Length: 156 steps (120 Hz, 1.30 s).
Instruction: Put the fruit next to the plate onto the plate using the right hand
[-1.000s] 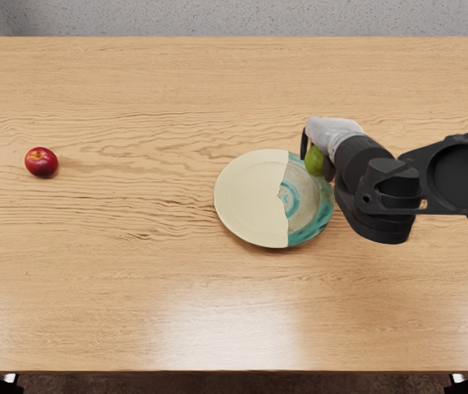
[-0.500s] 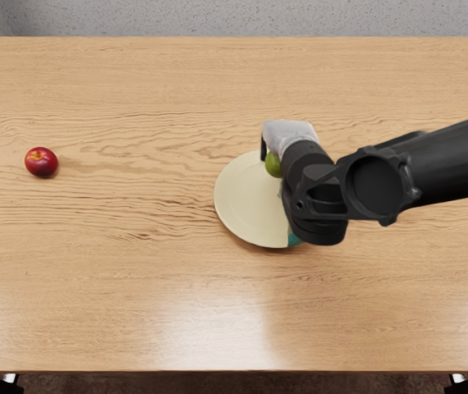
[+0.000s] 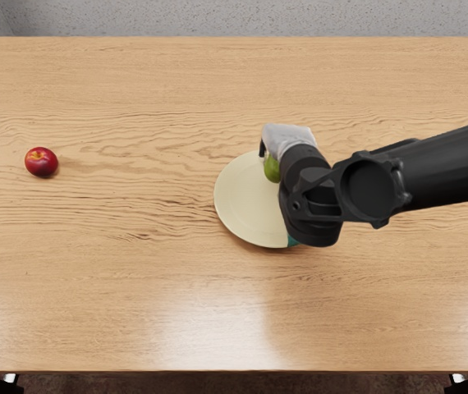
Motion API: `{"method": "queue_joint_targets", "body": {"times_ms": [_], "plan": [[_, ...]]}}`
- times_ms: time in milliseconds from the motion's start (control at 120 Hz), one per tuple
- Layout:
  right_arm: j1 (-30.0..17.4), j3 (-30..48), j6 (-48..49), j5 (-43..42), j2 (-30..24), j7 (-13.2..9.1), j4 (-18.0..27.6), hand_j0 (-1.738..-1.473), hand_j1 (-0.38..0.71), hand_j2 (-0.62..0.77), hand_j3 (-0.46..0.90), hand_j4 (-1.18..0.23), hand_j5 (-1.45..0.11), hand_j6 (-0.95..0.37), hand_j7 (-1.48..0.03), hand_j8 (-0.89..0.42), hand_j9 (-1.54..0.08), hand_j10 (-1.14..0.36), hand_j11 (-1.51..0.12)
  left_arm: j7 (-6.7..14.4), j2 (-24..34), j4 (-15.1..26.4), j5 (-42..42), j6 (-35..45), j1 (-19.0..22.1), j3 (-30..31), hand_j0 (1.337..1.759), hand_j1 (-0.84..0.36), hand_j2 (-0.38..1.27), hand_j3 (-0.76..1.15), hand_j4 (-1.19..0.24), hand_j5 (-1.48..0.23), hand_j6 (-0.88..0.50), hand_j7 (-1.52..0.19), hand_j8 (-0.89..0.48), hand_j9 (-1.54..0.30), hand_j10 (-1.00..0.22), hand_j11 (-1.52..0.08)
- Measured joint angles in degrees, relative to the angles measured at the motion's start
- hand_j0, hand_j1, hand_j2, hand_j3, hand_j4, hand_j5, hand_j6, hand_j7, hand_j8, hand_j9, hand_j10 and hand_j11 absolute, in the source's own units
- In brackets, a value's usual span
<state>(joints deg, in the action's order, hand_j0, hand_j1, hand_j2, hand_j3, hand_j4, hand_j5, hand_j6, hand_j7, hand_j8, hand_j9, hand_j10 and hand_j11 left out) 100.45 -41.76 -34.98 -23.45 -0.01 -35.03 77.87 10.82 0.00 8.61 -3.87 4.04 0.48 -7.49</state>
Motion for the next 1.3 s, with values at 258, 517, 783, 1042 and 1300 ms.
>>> {"method": "queue_joint_targets", "body": {"times_ms": [258, 517, 783, 1042, 1300], "plan": [[-0.91, 10.81, -0.03, 6.47, -0.12, 0.03, 0.37, -1.657, -0.22, 0.05, 0.00, -0.13, -0.19, -0.09, -0.18, -0.10, -0.18, -0.14, -0.18, 0.00, 0.00, -0.04, 0.00, 0.00, -0.01, -0.02, 1.658, 0.35, 0.00, 0.00, 0.00, 0.00, 0.00, 0.00, 0.00, 0.00, 0.00, 0.00], [-21.45, 56.06, 30.50, 13.53, -11.98, 0.03, 0.28, -1.658, -0.31, 0.01, 0.00, -0.04, -0.05, -0.03, -0.05, -0.03, -0.05, -0.04, -0.05, 0.00, 0.00, -0.06, 0.00, 0.00, -0.20, 0.00, 1.658, 0.35, 0.00, 0.00, 0.00, 0.00, 0.00, 0.00, 0.00, 0.00, 0.00, 0.00], [-39.61, 73.14, 65.52, 41.42, -33.82, 0.03, -0.58, -1.658, -0.34, 0.00, 0.00, -0.01, -0.01, -0.01, -0.01, -0.01, -0.01, -0.01, -0.01, -0.01, 0.00, -0.08, 0.00, 0.00, -0.18, 0.01, 1.658, 0.35, 0.00, 0.00, 0.00, 0.00, 0.00, 0.00, 0.00, 0.00, 0.00, 0.00], [-45.67, 74.01, 69.62, 46.66, -49.65, 0.03, -1.31, -1.658, -0.35, 0.00, 0.00, 0.00, 0.00, 0.00, 0.00, 0.00, 0.00, 0.00, 0.00, -0.01, 0.00, -0.18, 0.00, 0.00, -0.21, -0.03, 1.658, 0.35, 0.00, 0.00, 0.00, 0.00, 0.00, 0.00, 0.00, 0.00, 0.00, 0.00], [-48.75, 74.15, 69.98, 47.12, -58.76, 0.03, -1.47, -1.658, -0.35, 0.00, 0.00, 0.00, 0.00, 0.00, 0.00, 0.00, 0.00, 0.00, 0.00, -0.01, 0.00, -0.25, -0.01, 0.00, -0.39, -0.02, 1.658, 0.35, 0.00, 0.00, 0.00, 0.00, 0.00, 0.00, 0.00, 0.00, 0.00, 0.00]]}}
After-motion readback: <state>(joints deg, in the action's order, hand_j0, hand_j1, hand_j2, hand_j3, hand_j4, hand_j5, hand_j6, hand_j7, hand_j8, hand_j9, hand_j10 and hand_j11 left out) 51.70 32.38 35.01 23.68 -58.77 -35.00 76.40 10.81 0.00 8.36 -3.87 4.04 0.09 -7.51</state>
